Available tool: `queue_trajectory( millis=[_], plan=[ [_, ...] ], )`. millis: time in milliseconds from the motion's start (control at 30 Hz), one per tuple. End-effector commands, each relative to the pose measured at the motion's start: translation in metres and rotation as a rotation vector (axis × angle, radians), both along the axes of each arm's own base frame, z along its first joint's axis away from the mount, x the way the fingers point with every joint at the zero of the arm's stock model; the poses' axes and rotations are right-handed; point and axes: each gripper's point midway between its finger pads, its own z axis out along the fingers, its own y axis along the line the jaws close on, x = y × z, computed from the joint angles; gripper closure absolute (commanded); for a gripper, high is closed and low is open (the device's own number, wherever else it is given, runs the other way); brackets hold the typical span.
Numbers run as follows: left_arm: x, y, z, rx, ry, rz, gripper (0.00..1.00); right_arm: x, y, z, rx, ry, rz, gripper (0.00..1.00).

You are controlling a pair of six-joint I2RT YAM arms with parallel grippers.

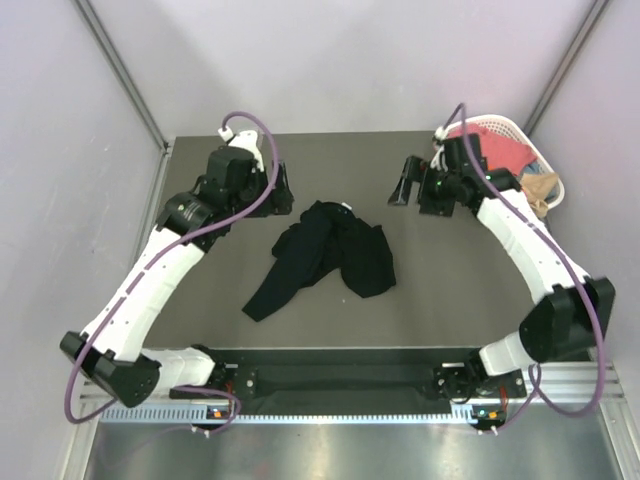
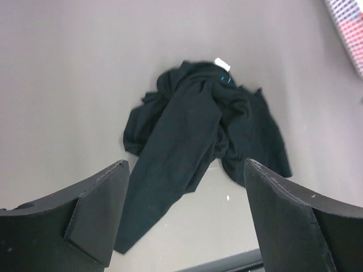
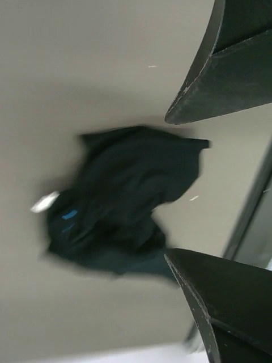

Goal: Fold and stack the t-shirts
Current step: Move the tshirt to the center of the board, then flatten the tshirt out

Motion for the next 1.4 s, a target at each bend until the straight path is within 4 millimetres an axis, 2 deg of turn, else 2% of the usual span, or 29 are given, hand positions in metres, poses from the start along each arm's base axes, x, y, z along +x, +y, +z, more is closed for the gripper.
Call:
queue_trajectory(
  millis=[0,67,100,233,267,300,367,533,633,800,867,933,967,1033,1067,1100,1133,1167,1233,1333,1367],
  plan=[
    [0.005,-0.005,-0.007,0.006,0.069,0.011,0.14,-0.014,0.016,-0.023,0.008,0.065,0.150,0.10],
    [0.006,-0.012,-0.020,0.008,0.125,-0.009,0.13,-0.021,0.031,-0.046,0.036,0.133,0.238,0.11],
    [0.007,-0.016,-0.039,0.041,0.201,-0.019,0.14,-0.023,0.040,-0.062,0.027,0.169,0.282,0.11],
    [0.003,-0.033,-0.081,0.055,0.370,-0.071,0.20,-0.037,0.049,-0.097,-0.005,0.246,0.345,0.15],
    [0.004,-0.033,-0.084,0.055,0.371,-0.071,0.20,-0.037,0.049,-0.101,-0.010,0.252,0.344,0.16],
    [0.001,-0.040,-0.092,0.038,0.401,-0.108,0.20,-0.037,0.047,-0.108,-0.021,0.260,0.343,0.16],
    [-0.002,-0.042,-0.111,0.045,0.441,-0.118,0.21,-0.038,0.039,-0.122,-0.071,0.277,0.330,0.16],
    [-0.010,-0.036,-0.157,0.097,0.529,-0.108,0.20,-0.049,0.022,-0.159,-0.157,0.348,0.320,0.19],
    [-0.009,-0.036,-0.176,0.127,0.566,-0.115,0.20,-0.052,0.024,-0.176,-0.145,0.366,0.320,0.24],
    [-0.011,-0.056,-0.200,0.069,0.649,-0.162,0.27,-0.049,0.024,-0.198,-0.158,0.389,0.320,0.30],
    [-0.013,-0.062,-0.205,0.044,0.667,-0.171,0.30,-0.047,0.027,-0.202,-0.144,0.393,0.330,0.33],
    [-0.014,-0.063,-0.212,0.042,0.674,-0.172,0.36,-0.047,0.029,-0.207,-0.142,0.408,0.338,0.37],
    [-0.014,-0.061,-0.218,0.052,0.685,-0.166,0.39,-0.046,0.029,-0.208,-0.138,0.413,0.340,0.44],
    [-0.015,-0.059,-0.227,0.073,0.701,-0.159,0.60,-0.046,0.029,-0.209,-0.141,0.411,0.341,0.55],
    [-0.015,-0.058,-0.230,0.081,0.709,-0.152,0.68,-0.045,0.029,-0.209,-0.143,0.409,0.341,0.68],
    [-0.014,-0.056,-0.235,0.093,0.716,-0.142,0.75,-0.045,0.029,-0.206,-0.144,0.400,0.343,0.74],
    [-0.014,-0.055,-0.237,0.099,0.720,-0.132,0.86,-0.043,0.029,-0.205,-0.145,0.393,0.343,0.79],
    [-0.012,-0.054,-0.238,0.106,0.712,-0.127,0.90,-0.043,0.028,-0.202,-0.149,0.391,0.344,0.89],
    [-0.006,-0.048,-0.238,0.137,0.689,-0.097,1.00,-0.039,0.028,-0.194,-0.156,0.369,0.346,1.00],
    [0.005,-0.035,-0.223,0.187,0.625,-0.039,1.00,-0.039,0.029,-0.173,-0.148,0.332,0.350,1.00],
    [0.007,-0.032,-0.211,0.184,0.588,-0.027,1.00,-0.038,0.029,-0.166,-0.144,0.319,0.349,1.00]
  ],
)
